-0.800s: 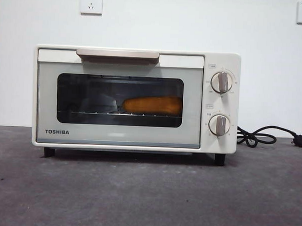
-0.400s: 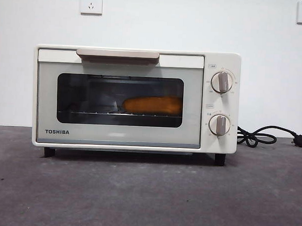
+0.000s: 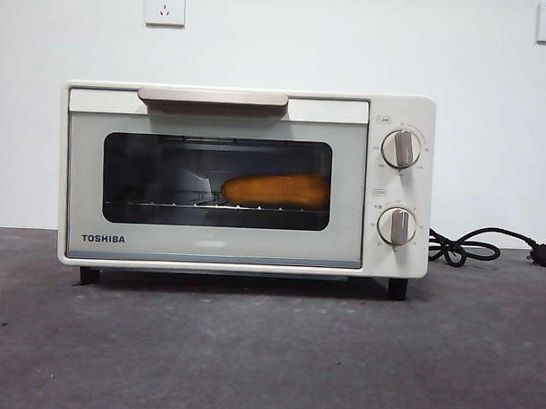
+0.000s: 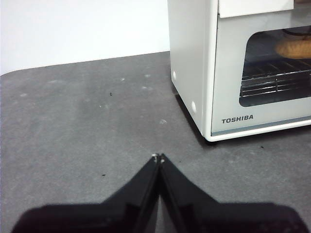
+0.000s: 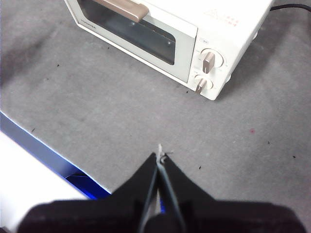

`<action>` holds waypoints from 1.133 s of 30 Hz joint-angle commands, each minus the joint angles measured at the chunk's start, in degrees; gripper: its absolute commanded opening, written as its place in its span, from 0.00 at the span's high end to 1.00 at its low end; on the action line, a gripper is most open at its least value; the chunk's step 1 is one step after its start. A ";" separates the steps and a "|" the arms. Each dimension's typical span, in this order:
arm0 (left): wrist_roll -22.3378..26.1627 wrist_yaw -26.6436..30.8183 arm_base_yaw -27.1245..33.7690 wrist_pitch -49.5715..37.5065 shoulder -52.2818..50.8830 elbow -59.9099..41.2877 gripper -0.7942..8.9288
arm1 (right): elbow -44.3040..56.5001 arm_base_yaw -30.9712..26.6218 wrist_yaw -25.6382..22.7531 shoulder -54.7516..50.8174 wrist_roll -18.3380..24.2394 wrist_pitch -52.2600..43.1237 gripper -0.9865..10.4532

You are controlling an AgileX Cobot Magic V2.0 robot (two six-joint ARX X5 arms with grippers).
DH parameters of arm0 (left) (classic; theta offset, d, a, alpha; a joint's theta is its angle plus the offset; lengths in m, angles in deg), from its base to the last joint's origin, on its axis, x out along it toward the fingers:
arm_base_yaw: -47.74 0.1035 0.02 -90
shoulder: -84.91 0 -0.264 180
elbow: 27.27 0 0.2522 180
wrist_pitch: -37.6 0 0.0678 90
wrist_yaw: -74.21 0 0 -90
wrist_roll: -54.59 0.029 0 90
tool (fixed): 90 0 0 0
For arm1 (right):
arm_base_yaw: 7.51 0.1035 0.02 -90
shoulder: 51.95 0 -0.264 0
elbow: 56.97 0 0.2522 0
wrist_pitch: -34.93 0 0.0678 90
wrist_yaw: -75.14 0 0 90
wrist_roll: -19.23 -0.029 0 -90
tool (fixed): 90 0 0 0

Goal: Take the corn from the table,put the corn in the oven

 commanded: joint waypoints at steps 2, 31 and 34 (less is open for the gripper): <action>-0.39 -0.07 0.20 -0.31 0.35 -0.44 0.92 | 0.48 0.04 -0.02 0.02 0.20 -0.26 0.92; -0.39 -0.07 0.20 -0.28 3.63 -0.44 0.92 | 47.17 -39.67 25.29 -32.92 15.28 -53.48 0.91; -0.39 -0.07 0.20 -0.28 3.63 -0.44 0.92 | 56.08 -43.01 27.85 -37.40 15.26 -59.82 0.91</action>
